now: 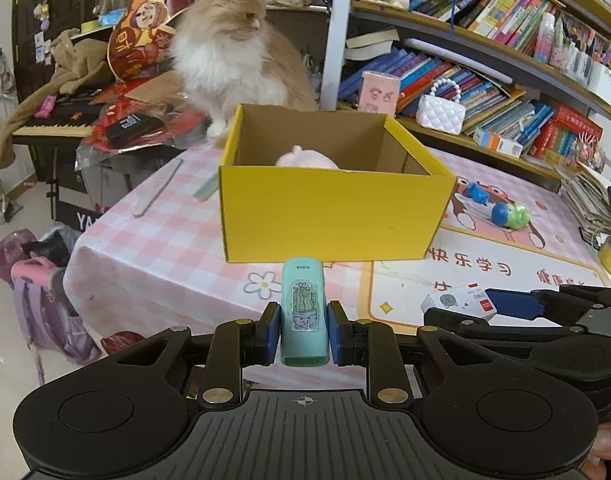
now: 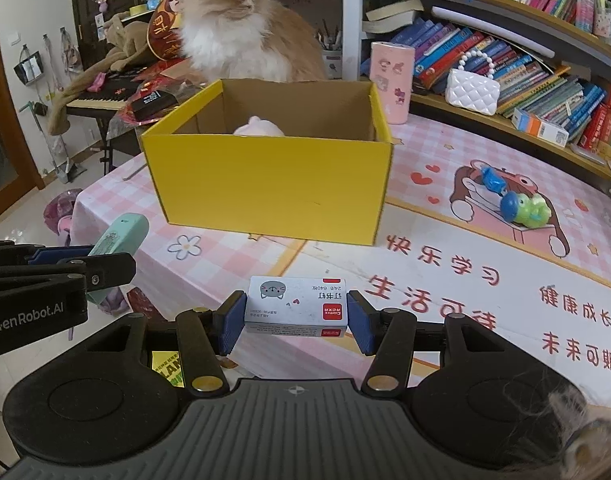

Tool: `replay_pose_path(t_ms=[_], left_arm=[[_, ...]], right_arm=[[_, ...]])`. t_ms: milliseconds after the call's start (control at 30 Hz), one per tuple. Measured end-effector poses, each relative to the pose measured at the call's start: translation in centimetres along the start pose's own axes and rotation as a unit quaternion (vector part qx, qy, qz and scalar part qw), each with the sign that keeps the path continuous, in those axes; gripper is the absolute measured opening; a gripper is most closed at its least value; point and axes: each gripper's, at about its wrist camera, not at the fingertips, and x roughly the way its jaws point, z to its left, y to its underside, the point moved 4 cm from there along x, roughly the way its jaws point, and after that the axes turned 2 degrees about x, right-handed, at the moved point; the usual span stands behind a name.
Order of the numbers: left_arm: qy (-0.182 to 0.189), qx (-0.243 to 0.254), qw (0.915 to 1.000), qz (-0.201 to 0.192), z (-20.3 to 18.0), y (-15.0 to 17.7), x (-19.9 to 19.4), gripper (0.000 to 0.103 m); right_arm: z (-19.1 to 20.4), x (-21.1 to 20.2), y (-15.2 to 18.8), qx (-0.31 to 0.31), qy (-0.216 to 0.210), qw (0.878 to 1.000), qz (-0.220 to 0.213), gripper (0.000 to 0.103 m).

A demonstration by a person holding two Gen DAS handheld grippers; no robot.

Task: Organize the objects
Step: 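Carry the green eraser in left tool while right tool carries the white box to the yellow box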

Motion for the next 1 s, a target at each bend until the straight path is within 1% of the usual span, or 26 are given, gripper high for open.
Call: replay_pose_path(t_ms=[333, 467, 567, 733, 833, 900, 1000], left_arm=[[0.006, -0.008, 0.9999, -0.011, 1.2, -0.7, 0.1, 0.023], [0.010, -0.014, 0.9997, -0.019, 1.1, -1.9, 0.5, 0.023], [0.010, -0.020, 0.9992, -0.034, 1.0, -3.7, 1.1, 0.023], [-0.002, -0.025, 0.9977, -0.064, 1.1, -7.5, 2.7, 0.023], [-0.008, -0.029, 0.9967, -0.076, 1.1, -9.7, 4.1, 0.023], [-0.015, -0.026, 0.9967, -0.076, 0.9, -10.7, 5.4, 0.023], [-0.027, -0.026, 0.9973, -0.063, 0.7, -12.1, 7.8, 0.023]], right_arm=[[1.3, 0.7, -0.7, -0.007, -0.002, 1.000, 0.008, 0.051], [1.0, 0.9, -1.7, -0.012, -0.002, 1.000, -0.003, 0.051], [0.6, 1.2, -3.3, -0.009, -0.005, 1.000, -0.019, 0.051], [-0.6, 2.3, -7.8, -0.016, -0.007, 0.998, -0.068, 0.051], [-1.2, 3.6, -10.4, -0.032, -0.008, 0.996, -0.085, 0.051], [-1.8, 4.8, -11.9, -0.043, -0.004, 0.995, -0.093, 0.051], [-2.7, 6.8, -13.3, -0.044, -0.006, 0.995, -0.088, 0.051]])
